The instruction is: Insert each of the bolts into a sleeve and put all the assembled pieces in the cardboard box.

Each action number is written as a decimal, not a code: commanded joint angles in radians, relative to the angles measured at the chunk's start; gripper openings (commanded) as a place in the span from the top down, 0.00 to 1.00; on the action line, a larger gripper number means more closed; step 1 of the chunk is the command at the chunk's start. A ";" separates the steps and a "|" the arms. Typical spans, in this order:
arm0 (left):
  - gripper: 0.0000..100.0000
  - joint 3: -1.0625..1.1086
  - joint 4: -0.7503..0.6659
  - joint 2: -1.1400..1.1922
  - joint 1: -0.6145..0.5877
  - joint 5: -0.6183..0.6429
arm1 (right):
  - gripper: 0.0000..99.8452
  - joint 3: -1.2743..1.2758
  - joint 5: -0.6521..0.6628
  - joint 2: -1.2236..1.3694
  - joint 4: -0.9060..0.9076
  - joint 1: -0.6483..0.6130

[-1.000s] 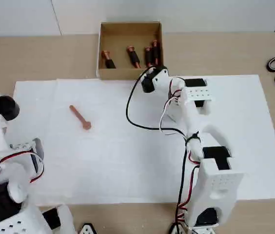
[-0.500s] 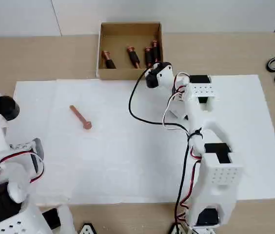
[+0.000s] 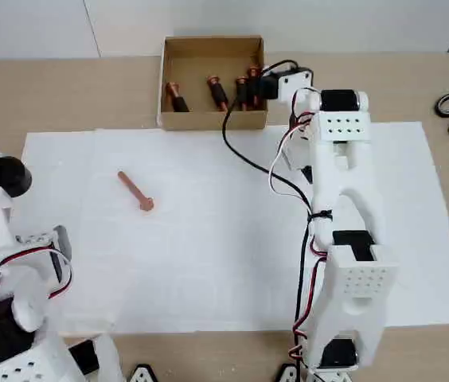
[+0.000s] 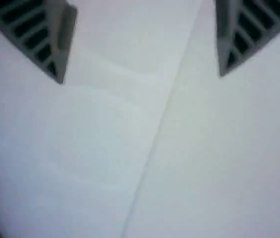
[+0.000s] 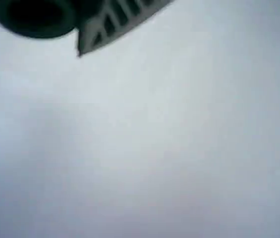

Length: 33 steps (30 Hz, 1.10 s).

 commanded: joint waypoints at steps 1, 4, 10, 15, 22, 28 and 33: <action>0.81 -0.041 0.000 0.002 -0.008 0.006 | 0.94 -0.055 -0.126 0.012 0.027 -0.031; 0.81 -0.041 0.000 0.002 -0.008 0.006 | 0.94 -0.057 -0.203 0.056 0.019 -0.044; 0.81 -0.041 0.000 0.002 -0.008 0.006 | 0.93 -0.061 -0.264 0.160 0.018 -0.044; 0.81 -0.041 0.000 0.002 -0.008 0.006 | 0.82 -0.061 -0.261 0.171 0.019 -0.045; 0.81 -0.041 0.000 0.002 -0.008 0.006 | 0.79 -0.063 -0.247 0.168 0.050 -0.045; 0.81 -0.041 0.000 0.002 -0.008 0.008 | 0.79 -0.091 -0.247 0.170 0.108 -0.062; 0.81 -0.041 0.000 0.002 -0.008 0.008 | 0.79 -0.091 -0.247 0.176 0.102 -0.088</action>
